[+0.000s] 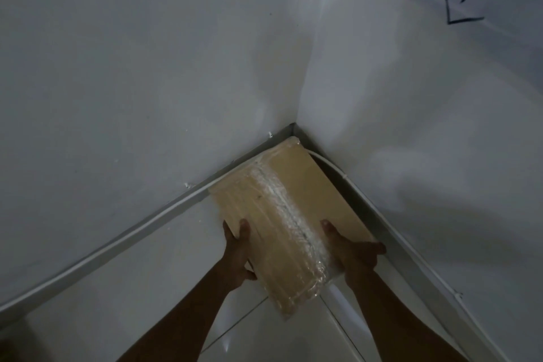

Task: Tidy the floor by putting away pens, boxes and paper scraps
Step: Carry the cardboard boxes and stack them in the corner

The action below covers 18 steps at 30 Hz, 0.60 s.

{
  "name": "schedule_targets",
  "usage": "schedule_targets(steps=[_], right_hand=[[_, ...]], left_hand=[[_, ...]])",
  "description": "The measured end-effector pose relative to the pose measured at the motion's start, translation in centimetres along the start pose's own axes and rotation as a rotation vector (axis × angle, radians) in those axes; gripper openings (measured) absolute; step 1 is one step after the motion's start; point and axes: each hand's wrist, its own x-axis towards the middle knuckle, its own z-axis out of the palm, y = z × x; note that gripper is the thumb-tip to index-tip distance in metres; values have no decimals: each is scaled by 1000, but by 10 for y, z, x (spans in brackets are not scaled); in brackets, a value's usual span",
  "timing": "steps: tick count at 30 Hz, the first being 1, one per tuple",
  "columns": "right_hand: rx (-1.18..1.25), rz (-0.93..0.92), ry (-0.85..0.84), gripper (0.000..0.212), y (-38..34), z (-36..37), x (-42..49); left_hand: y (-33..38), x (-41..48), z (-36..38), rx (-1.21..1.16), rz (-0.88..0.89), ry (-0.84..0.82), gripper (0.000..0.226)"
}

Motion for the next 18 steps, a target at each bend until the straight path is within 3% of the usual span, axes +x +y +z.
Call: schedule_targets(steps=[11, 18], right_hand=[[-66, -27, -8, 131, 2, 1, 9], [-365, -282, -18, 135, 1, -19, 2]], left_hand=[[8, 0, 1, 86, -47, 33, 79], [28, -11, -12, 173, -8, 167, 73]])
